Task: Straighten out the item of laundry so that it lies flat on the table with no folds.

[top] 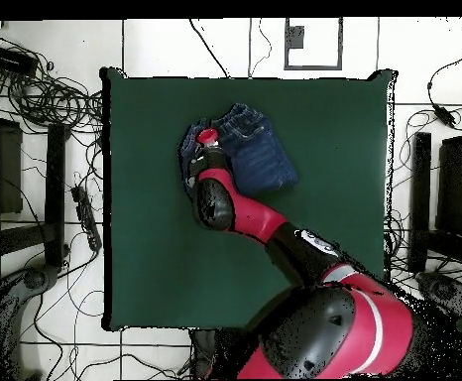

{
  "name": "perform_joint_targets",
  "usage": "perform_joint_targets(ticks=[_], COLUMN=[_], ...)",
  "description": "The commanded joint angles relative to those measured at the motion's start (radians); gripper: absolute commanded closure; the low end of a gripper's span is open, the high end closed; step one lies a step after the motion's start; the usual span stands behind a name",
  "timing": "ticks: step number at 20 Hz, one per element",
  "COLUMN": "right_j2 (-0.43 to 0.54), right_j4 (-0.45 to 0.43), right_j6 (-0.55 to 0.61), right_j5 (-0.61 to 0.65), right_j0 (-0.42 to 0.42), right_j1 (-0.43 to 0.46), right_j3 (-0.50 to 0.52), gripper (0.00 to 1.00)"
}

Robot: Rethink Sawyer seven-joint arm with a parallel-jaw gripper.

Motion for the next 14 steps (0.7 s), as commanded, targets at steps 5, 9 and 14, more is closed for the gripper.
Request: perform_joint_targets(ticks=[5,9,14], right_j2=[0.235,0.293,0.349], right_j4=[-0.100,-0.171,-0.217], right_j6=[0.305,0.314,0.315], right_j5=[-0.129,-0.146,-0.169], right_j0=[-0.035,-0.060,-0.080], right_j1=[-0.001,0.022,0.051], right_j3=[-0.013,-0.024,-0.048], gripper=[1.00,1.00,1.00])
